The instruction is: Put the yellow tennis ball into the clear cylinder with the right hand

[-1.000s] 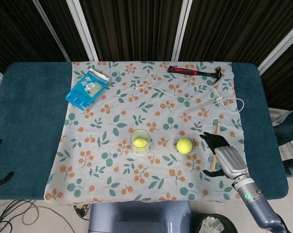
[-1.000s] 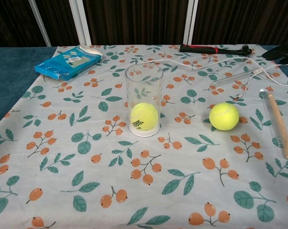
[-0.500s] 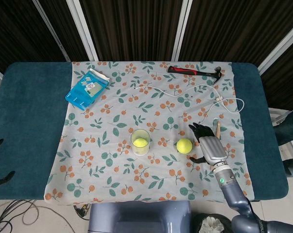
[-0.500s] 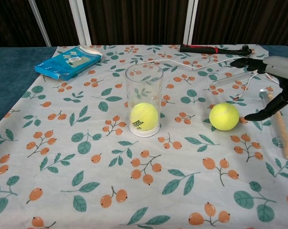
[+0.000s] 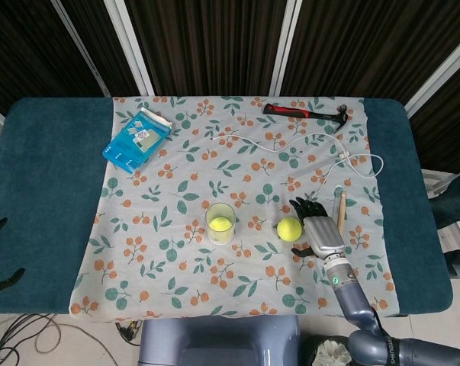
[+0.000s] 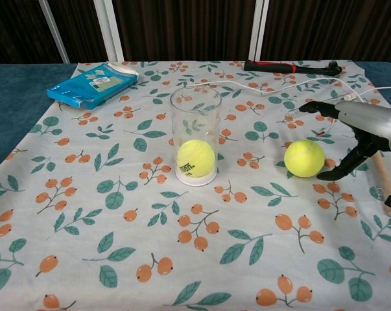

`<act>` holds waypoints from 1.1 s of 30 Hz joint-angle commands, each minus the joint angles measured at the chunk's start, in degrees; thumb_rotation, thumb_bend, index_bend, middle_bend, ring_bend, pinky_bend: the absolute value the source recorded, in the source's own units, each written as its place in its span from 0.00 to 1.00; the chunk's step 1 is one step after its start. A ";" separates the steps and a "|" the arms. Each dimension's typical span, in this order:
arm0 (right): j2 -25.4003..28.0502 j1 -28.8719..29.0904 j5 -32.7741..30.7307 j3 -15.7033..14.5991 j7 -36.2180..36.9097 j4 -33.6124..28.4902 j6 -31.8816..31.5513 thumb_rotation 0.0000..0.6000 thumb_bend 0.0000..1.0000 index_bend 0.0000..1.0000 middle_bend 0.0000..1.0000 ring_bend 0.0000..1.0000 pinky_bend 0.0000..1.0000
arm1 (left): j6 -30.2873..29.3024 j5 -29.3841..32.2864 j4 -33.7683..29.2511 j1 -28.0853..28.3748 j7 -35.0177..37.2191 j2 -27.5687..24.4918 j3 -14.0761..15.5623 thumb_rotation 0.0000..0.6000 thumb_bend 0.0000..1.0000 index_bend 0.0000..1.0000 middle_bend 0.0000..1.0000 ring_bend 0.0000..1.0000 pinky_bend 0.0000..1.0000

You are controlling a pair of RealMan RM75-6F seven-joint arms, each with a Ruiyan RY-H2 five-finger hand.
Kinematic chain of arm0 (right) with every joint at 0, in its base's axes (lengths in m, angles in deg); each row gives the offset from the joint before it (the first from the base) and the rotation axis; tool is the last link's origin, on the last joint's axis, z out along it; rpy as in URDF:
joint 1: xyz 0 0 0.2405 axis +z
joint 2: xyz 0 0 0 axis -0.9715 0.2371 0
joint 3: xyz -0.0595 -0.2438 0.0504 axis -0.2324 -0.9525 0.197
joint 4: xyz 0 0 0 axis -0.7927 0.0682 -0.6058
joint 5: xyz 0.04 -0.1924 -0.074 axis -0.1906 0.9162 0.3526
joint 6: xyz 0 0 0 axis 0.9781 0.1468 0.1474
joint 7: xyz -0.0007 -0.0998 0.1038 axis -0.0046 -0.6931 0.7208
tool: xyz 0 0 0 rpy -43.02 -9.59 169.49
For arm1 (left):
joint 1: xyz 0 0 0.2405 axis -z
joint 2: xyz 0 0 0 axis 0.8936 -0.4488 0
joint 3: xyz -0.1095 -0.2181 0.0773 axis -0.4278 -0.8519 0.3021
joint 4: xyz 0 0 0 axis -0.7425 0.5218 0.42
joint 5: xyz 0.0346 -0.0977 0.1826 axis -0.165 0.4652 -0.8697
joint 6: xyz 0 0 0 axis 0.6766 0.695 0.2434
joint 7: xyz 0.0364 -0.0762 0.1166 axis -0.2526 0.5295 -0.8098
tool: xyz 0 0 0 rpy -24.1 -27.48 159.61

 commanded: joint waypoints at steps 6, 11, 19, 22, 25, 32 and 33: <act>-3.73 1.11 -1.01 0.09 -0.36 4.19 -0.12 1.00 0.23 0.01 0.01 0.01 0.06 | 0.16 0.24 -0.02 0.05 0.37 -0.16 -0.10 1.00 0.02 0.13 0.00 0.00 0.00; -5.84 1.52 -1.59 0.19 -0.62 7.12 -0.40 1.00 0.23 0.06 0.07 0.07 0.06 | 0.16 0.39 -0.04 0.03 0.63 -0.32 -0.17 1.00 0.02 0.13 0.00 0.00 0.00; -7.99 1.94 -1.45 0.16 -1.18 9.80 -1.13 1.00 0.23 0.12 0.17 0.21 0.12 | 0.27 0.35 0.18 0.12 0.74 -0.38 -0.19 1.00 0.02 0.13 0.00 0.00 0.00; -9.13 2.10 -1.48 0.22 -1.33 10.69 -1.46 1.00 0.23 0.19 0.21 0.26 0.16 | 0.41 0.18 0.24 0.23 0.70 -0.36 -0.11 1.00 0.02 0.13 0.00 0.00 0.00; -10.26 2.32 -1.13 0.70 -1.64 11.74 -2.52 1.00 0.23 0.27 0.26 0.32 0.24 | 0.41 0.21 0.29 0.23 0.67 -0.33 -0.10 1.00 0.02 0.13 0.00 0.00 0.00; -11.68 2.79 -1.20 0.94 -3.18 13.13 -3.27 1.00 0.23 0.40 0.35 0.40 0.41 | 0.44 0.49 0.22 0.19 0.71 -0.47 -0.17 1.00 0.02 0.15 0.00 0.00 0.00; -11.70 2.79 -1.11 1.01 -3.28 13.10 -3.49 1.00 0.23 0.41 0.36 0.42 0.43 | 0.46 0.56 0.21 0.19 0.73 -0.50 -0.19 1.00 0.02 0.15 0.00 0.00 0.00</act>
